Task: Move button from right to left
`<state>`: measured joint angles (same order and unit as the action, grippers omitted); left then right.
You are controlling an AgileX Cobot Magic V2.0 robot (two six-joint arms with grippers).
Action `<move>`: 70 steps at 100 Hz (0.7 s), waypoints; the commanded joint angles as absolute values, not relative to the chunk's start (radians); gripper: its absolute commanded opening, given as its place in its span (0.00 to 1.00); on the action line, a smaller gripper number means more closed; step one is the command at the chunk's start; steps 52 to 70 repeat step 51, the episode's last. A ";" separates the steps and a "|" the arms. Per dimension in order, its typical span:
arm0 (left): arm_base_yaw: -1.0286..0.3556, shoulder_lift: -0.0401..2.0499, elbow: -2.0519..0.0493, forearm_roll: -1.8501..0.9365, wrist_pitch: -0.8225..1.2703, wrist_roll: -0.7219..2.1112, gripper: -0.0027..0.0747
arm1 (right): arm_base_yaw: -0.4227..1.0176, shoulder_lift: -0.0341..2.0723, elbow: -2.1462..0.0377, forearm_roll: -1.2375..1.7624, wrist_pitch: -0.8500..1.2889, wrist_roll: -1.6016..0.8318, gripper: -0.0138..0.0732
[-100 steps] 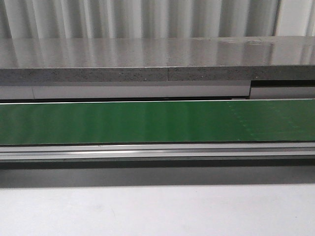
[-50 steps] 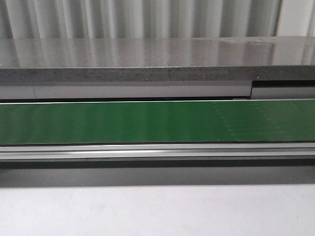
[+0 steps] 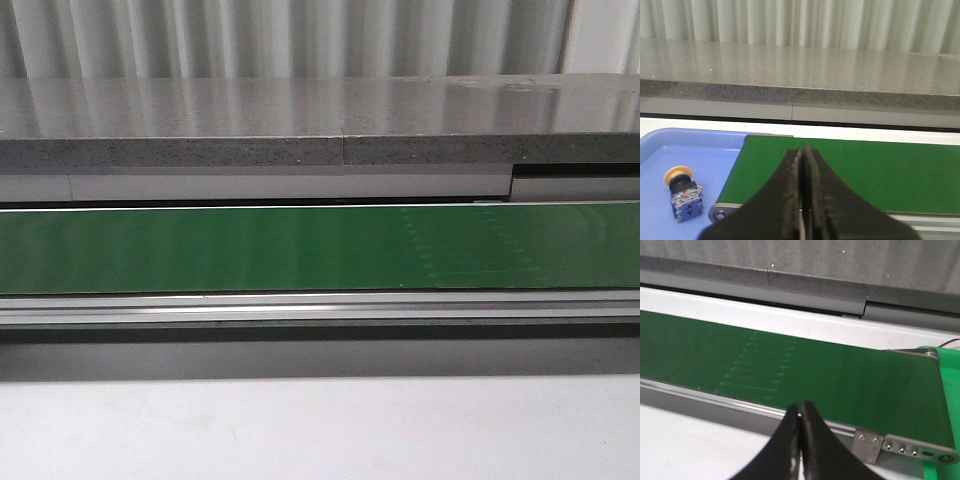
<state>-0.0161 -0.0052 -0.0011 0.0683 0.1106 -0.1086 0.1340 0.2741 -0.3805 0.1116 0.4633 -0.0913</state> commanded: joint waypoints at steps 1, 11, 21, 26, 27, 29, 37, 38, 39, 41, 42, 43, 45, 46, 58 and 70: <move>-0.014 -0.039 0.023 0.059 0.037 -0.108 0.01 | 0.103 0.282 -0.375 0.101 0.280 -0.098 0.08; -0.014 -0.039 0.023 0.059 0.037 -0.108 0.01 | 0.034 0.282 -0.285 0.092 0.047 -0.097 0.08; -0.014 -0.039 0.023 0.059 0.037 -0.108 0.01 | -0.036 0.280 -0.195 0.067 -0.103 -0.047 0.08; -0.014 -0.039 0.023 0.059 0.037 -0.108 0.01 | -0.059 0.265 -0.162 0.026 -0.132 0.000 0.08; -0.014 -0.039 0.023 0.059 0.037 -0.108 0.01 | -0.061 0.258 -0.154 0.020 -0.134 0.012 0.08; -0.014 -0.039 0.023 0.059 0.037 -0.108 0.01 | -0.068 0.246 -0.143 0.000 -0.137 0.029 0.08; -0.014 -0.039 0.023 0.059 0.037 -0.108 0.01 | -0.089 0.200 -0.101 -0.046 -0.140 0.061 0.08; -0.014 -0.039 0.023 0.059 0.037 -0.108 0.01 | -0.092 0.196 -0.097 -0.046 -0.140 0.061 0.08; -0.014 -0.039 0.023 0.059 0.037 -0.108 0.01 | -0.093 0.187 -0.089 -0.046 -0.140 0.061 0.08; -0.014 -0.039 0.023 0.059 0.037 -0.108 0.01 | -0.096 0.175 -0.077 -0.046 -0.140 0.061 0.08; -0.014 -0.039 0.023 0.059 0.037 -0.108 0.01 | -0.098 0.171 -0.073 -0.046 -0.139 0.061 0.08; -0.014 -0.039 0.023 0.059 0.037 -0.108 0.01 | -0.098 0.163 -0.069 -0.046 -0.139 0.061 0.08; -0.014 -0.039 0.023 0.059 0.037 -0.108 0.01 | -0.099 0.154 -0.057 -0.044 -0.139 0.062 0.08; -0.014 -0.039 0.023 0.059 0.037 -0.108 0.01 | -0.099 0.146 -0.049 -0.044 -0.139 0.062 0.08; -0.014 -0.039 0.023 0.059 0.037 -0.108 0.01 | -0.099 0.115 -0.024 -0.039 -0.139 0.063 0.08; -0.014 -0.039 0.023 0.059 0.037 -0.108 0.01 | -0.099 0.115 -0.024 -0.039 -0.139 0.063 0.08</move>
